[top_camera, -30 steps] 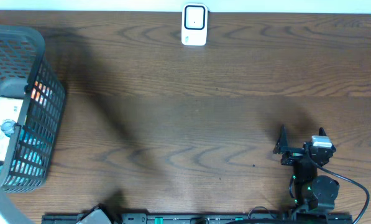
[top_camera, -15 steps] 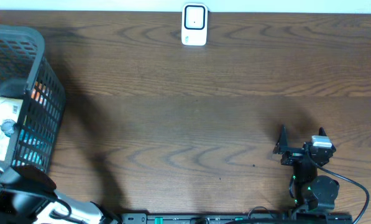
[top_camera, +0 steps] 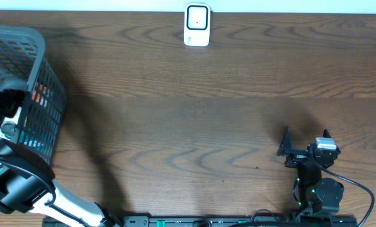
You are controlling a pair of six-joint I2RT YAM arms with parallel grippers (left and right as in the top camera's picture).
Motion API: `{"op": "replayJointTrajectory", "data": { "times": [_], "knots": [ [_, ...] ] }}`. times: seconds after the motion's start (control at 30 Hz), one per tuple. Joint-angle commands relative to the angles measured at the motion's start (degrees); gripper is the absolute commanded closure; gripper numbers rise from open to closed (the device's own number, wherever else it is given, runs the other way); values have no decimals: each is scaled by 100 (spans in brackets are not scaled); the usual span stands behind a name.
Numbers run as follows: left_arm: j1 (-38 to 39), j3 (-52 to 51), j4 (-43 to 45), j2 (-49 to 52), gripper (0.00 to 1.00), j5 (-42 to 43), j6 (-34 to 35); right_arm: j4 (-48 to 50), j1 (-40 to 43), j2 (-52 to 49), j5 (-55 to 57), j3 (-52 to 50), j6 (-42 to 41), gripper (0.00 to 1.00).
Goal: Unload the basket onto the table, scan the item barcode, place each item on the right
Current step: 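Reach the left gripper into the basket and grasp the teal spray bottle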
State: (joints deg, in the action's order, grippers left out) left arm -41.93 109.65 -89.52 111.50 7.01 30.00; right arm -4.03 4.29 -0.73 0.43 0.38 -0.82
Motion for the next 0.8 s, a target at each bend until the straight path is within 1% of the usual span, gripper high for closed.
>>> {"op": "replayJointTrajectory", "data": {
  "times": [0.0, 0.1, 0.3, 0.33, 0.37, 0.4, 0.43, 0.47, 0.5, 0.53, 0.6, 0.77],
  "knots": [
    [-26, -413, 48, 48, 2, -562, 76, -26, 17, 9, 4, -7, -39, 1],
    [-26, -564, 164, 48, 2, -669, 72, -26, 17, 9, 4, -7, -39, 1],
    [-20, -885, 785, 48, 2, -660, 74, -26, 17, 9, 4, -7, -39, 1],
    [-20, -968, 868, 48, 1, -660, 74, -26, 17, 9, 4, -7, -39, 1],
    [-20, -1071, 953, 48, 5, -660, 74, -26, 17, 9, 4, -7, -39, 1],
    [-20, -1161, 1014, 48, 14, -660, 74, -26, 17, 9, 4, -7, -39, 1],
    [-20, -1224, 1043, 48, 28, -660, 74, -26, 17, 9, 4, -7, -39, 1],
    [-20, -1300, 1056, 48, 48, -658, 76, -26, 17, 9, 4, -7, -39, 1],
    [-20, -1303, 1043, 48, 54, -658, 76, -26, 17, 9, 4, -7, -39, 1],
    [-20, -1300, 1038, 44, 56, -658, 74, -26, 17, 9, 4, -7, -39, 1],
    [-31, -1266, 1058, -20, 64, -662, 70, -26, 17, 9, 4, -7, -39, 1],
    [-52, -920, 1054, -284, 65, -660, 66, -26, 17, 9, 4, -7, -39, 1]
  ]
}}
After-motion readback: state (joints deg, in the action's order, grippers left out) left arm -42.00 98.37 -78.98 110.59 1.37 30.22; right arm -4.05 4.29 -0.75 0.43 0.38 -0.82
